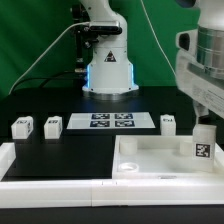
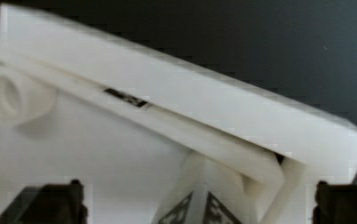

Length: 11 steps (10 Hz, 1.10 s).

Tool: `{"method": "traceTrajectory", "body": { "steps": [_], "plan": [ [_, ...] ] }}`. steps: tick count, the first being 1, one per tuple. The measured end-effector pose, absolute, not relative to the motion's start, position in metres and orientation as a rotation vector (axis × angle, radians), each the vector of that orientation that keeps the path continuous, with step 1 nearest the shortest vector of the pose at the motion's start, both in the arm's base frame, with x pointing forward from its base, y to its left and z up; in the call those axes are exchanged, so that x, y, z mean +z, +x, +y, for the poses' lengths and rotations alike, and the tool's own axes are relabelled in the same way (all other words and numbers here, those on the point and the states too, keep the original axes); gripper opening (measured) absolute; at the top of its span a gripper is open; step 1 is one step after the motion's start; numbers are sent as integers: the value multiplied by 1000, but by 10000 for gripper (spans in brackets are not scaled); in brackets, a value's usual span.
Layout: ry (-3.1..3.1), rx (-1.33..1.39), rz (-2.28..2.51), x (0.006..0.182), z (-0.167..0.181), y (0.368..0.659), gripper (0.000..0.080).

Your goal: Assemble one leg

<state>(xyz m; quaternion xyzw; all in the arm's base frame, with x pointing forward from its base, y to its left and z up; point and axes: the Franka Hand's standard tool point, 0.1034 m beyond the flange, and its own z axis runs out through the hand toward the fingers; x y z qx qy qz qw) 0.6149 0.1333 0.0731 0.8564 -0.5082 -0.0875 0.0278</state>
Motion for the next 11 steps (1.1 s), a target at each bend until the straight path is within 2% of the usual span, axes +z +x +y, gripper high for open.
{"method": "traceTrajectory", "body": {
  "steps": [8, 11],
  "plan": [
    [3163, -285, -154, 74, 108, 620, 649],
    [3158, -287, -206, 74, 107, 620, 640]
  ]
}}
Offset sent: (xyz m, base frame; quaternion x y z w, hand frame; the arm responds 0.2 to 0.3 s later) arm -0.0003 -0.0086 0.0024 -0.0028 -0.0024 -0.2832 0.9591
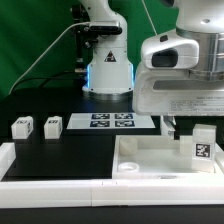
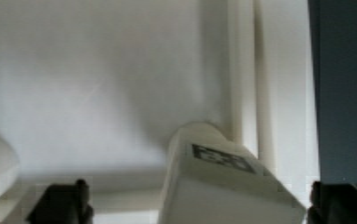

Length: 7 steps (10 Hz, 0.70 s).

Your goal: Assemble one leg

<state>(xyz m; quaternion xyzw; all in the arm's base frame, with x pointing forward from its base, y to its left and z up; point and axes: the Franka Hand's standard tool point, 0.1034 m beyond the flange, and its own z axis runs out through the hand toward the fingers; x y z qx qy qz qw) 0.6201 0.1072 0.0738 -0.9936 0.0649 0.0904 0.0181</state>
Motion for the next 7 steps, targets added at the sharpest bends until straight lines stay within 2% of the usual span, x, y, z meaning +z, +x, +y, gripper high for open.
{"method": "traceTrajectory", "body": {
  "steps": [1, 2, 3, 7],
  "plan": [
    [-3086, 282, 202, 74, 107, 620, 481],
    [-3086, 282, 201, 73, 107, 620, 481],
    [-3086, 283, 202, 73, 107, 620, 307],
    [-3085, 284, 278, 73, 108, 620, 291]
  ]
}}
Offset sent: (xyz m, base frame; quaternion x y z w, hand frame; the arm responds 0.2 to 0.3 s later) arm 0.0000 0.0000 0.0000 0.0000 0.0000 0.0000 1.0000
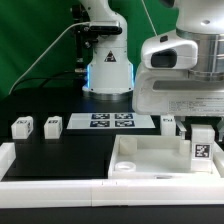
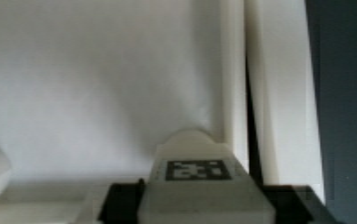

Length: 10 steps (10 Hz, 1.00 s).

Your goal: Assemble one leg

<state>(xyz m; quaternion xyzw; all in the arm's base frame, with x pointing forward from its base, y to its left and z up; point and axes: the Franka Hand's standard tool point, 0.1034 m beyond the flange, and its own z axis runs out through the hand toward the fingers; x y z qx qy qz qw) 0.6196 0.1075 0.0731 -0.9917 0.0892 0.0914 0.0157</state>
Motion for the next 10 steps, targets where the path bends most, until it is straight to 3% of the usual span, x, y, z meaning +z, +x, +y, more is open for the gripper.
{"method": "traceTrajectory", "body": {
  "steps": [10],
  "plan": [
    [-2574, 249, 1843, 74, 130, 623, 293]
  ]
}}
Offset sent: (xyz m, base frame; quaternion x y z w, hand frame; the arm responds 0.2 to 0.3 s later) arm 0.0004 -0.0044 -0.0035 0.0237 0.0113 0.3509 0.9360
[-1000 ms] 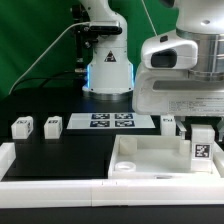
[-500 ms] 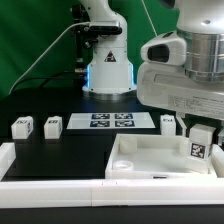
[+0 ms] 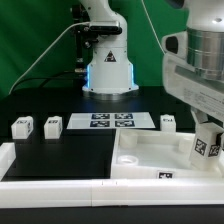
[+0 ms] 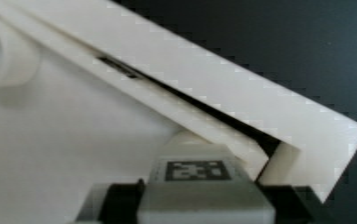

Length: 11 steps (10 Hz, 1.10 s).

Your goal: Assemble one leg

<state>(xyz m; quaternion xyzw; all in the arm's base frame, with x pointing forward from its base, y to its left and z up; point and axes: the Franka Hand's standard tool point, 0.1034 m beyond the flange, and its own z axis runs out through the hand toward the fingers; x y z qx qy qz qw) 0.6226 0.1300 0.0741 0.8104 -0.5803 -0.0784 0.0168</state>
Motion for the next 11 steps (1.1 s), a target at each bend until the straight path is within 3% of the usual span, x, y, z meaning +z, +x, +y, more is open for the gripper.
{"method": "traceTrajectory", "body": {
  "steps": [6, 8, 9, 11],
  "plan": [
    [1999, -203, -2334, 75, 137, 624, 293],
    [2044, -205, -2296, 74, 138, 624, 531],
    [2049, -205, -2292, 74, 139, 624, 612],
    [2058, -206, -2285, 74, 140, 623, 642]
  ]
}}
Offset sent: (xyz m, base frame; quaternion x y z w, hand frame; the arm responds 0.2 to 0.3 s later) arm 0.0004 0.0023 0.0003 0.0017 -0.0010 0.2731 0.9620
